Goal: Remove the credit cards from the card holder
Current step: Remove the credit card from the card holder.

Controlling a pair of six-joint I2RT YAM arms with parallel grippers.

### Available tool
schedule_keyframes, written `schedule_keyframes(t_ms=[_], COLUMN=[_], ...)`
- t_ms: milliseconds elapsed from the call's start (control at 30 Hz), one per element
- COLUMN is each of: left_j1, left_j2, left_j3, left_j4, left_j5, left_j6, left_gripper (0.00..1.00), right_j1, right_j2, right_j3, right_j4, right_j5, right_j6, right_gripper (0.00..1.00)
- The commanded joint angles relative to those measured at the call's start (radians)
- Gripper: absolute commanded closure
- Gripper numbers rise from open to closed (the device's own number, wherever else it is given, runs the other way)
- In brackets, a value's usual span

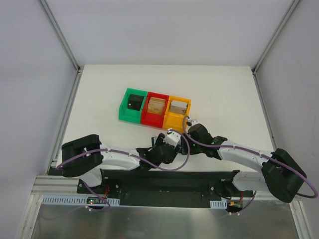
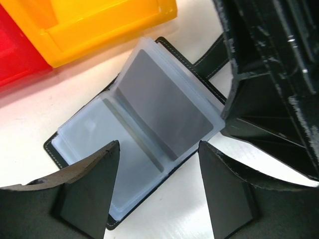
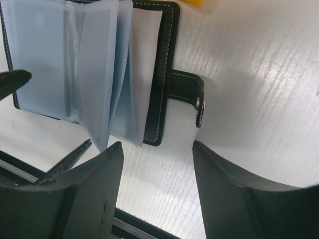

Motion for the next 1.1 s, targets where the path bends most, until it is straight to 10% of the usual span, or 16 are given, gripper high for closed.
schedule_keyframes(t_ms=[0, 1067], left_j1=[-0.007, -0.007], left_j2=[-0.005, -0.084], left_j3=[0.014, -0.078], left_j4=[-0.036, -0.076], left_j5=[-0.074, -0.102], left_j6=[-0.01, -0.145], left_gripper=[0.37, 0.46], right_j1=[-0.006, -0.127], right_j2=[0.006, 0.096], right_j3=[0.034, 0.083], right_j4=[0.016, 0.023], right_j5=[-0.016, -0.007], right_j6=[0.0, -0.031], right_gripper=[0.4, 0.4])
